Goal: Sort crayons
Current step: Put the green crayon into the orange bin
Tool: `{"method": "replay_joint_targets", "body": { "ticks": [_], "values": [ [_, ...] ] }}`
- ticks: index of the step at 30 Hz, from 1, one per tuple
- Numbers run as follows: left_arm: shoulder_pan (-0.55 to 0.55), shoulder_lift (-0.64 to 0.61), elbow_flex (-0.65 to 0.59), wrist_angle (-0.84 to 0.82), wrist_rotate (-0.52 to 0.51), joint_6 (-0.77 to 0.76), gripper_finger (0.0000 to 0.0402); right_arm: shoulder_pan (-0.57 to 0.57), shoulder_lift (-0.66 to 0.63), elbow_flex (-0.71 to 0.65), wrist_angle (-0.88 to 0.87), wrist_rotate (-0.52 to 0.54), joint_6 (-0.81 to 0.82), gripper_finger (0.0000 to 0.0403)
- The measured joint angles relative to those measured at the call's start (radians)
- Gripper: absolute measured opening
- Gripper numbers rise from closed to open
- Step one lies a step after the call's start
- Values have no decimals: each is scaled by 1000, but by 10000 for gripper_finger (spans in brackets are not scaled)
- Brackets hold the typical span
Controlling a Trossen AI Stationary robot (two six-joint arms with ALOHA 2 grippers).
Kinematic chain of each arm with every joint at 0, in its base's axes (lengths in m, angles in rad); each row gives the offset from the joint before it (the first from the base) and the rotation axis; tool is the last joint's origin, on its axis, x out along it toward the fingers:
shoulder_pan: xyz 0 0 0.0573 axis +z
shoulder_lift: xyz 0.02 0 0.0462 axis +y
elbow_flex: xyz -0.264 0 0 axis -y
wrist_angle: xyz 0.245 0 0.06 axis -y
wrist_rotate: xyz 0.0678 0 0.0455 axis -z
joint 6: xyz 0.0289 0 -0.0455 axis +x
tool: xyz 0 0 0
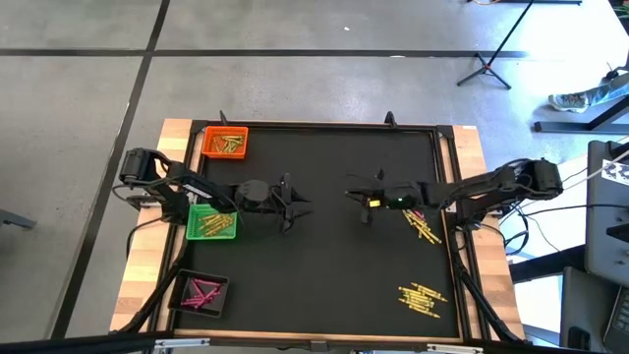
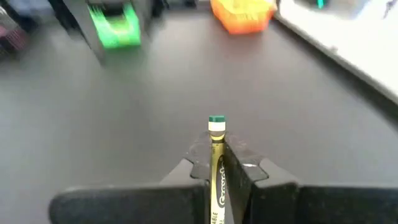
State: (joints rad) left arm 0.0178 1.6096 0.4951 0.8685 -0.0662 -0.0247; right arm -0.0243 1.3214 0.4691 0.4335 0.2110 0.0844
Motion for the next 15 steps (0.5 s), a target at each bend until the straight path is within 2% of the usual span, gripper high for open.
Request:
{"method": "replay_joint_targets", "body": {
  "ticks": [3, 8, 15],
  "values": [
    [-1, 0, 16, -21, 0, 0, 172, 1, -1, -56, 173, -40, -25, 18],
    [-6, 2, 19, -11, -35, -20, 180, -1, 8, -97, 316, -47, -32, 19],
    [-13, 121, 36, 163, -48, -51, 180, -1, 136, -107, 589, -116, -79, 19]
  ]
}}
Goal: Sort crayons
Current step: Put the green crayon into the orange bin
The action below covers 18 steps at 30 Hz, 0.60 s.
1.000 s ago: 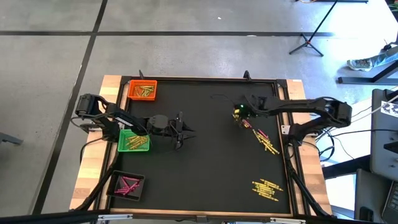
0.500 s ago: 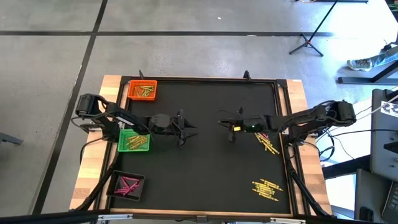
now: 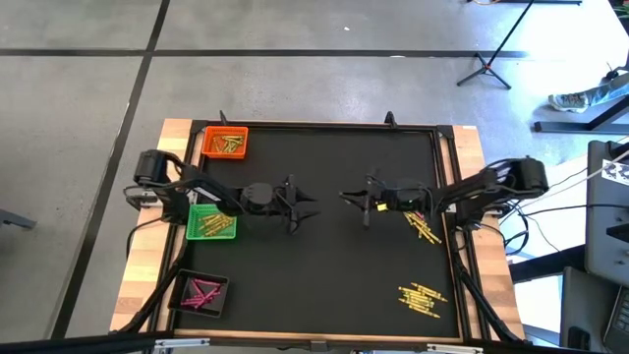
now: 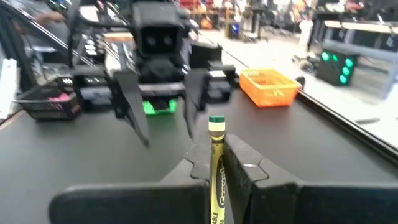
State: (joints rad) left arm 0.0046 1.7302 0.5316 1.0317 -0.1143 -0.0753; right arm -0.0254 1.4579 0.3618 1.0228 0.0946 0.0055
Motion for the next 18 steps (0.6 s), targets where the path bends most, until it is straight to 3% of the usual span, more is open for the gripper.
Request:
{"method": "replay_joint_targets", "body": {
  "ticks": [8, 18],
  "values": [
    [0, 147, 135, 18, 2, -27, 180, 5, 158, 2, 237, -89, -11, 19],
    [-1, 205, 246, 15, 39, -22, 180, 56, 218, 44, 283, -108, -65, 19]
  ]
}}
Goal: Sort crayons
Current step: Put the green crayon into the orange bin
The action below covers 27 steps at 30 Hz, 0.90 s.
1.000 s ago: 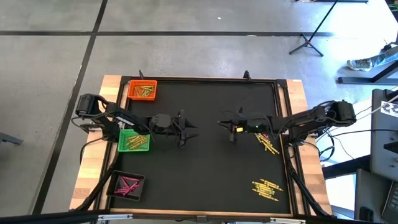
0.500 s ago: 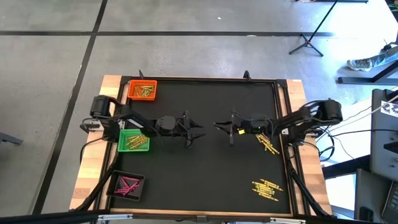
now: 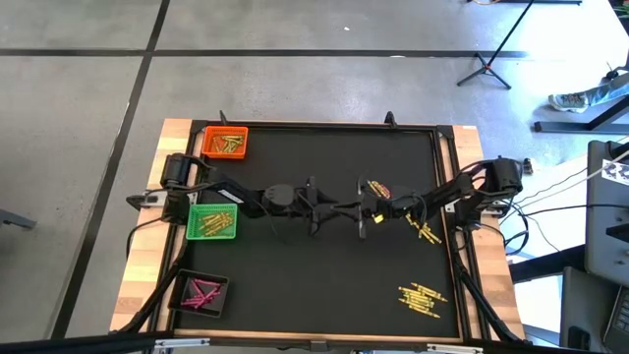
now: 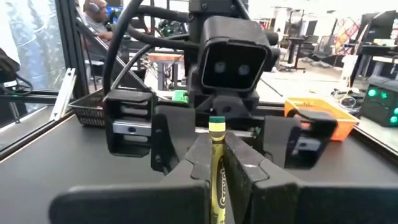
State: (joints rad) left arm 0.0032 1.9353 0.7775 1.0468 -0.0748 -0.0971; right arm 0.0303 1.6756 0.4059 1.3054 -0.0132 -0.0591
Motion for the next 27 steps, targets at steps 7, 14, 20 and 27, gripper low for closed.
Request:
{"method": "replay_joint_targets", "body": {
  "ticks": [7, 14, 20, 27],
  "values": [
    [-23, 0, 9, -6, 19, 54, 152, 3, 0, 3, 3, 1, -22, 19],
    [-31, 0, 9, -6, -13, 82, 61, 3, 0, 3, 2, 0, -22, 19],
    [-31, 0, 8, -6, -14, 103, 8, 3, 0, 3, -1, -11, 47, 19],
    [-31, 0, 8, -30, -14, 103, 13, 3, 0, 3, -2, -40, 47, 59]
  ]
}}
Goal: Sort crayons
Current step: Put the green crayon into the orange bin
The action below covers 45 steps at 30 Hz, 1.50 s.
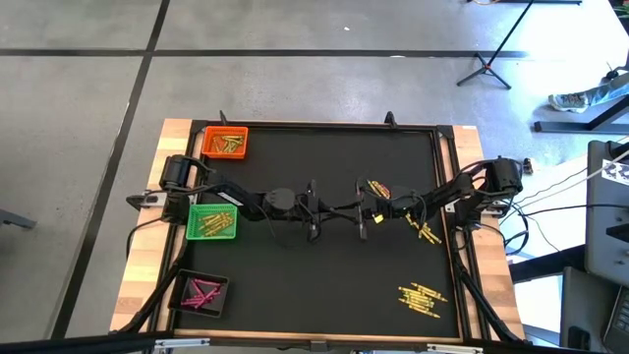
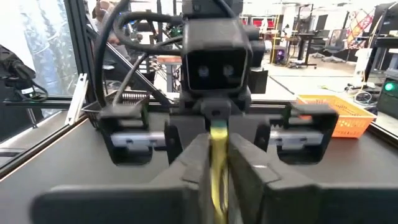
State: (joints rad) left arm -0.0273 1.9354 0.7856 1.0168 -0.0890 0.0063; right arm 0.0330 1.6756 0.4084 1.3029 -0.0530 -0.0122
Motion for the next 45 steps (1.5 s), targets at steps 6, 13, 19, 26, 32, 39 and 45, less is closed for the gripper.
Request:
{"method": "replay_joint_targets", "body": {
  "ticks": [6, 13, 19, 26, 32, 39, 45],
  "values": [
    [-1, -90, -1, -264, -63, -1, 12, 0, 0, 0, -2, -19, -22, 140],
    [2, -308, -1, -745, -211, -36, 12, -1, 0, 0, -21, -9, -23, 174],
    [47, -504, -1, -1158, -381, -110, 12, -1, 0, 0, -32, 36, -26, 173],
    [191, -665, -1, -1501, -445, -188, 12, -1, 0, 0, -48, 71, -22, 173],
    [377, -701, -1, -1608, -481, -161, 12, -1, 0, 0, -48, 71, -20, 173],
    [618, -690, -20, -1599, -475, -102, 12, -1, 0, 0, -55, 71, -20, 173],
    [757, -690, -49, -1602, -472, -100, 12, -1, 0, 0, -67, 71, -20, 173]
  ]
}}
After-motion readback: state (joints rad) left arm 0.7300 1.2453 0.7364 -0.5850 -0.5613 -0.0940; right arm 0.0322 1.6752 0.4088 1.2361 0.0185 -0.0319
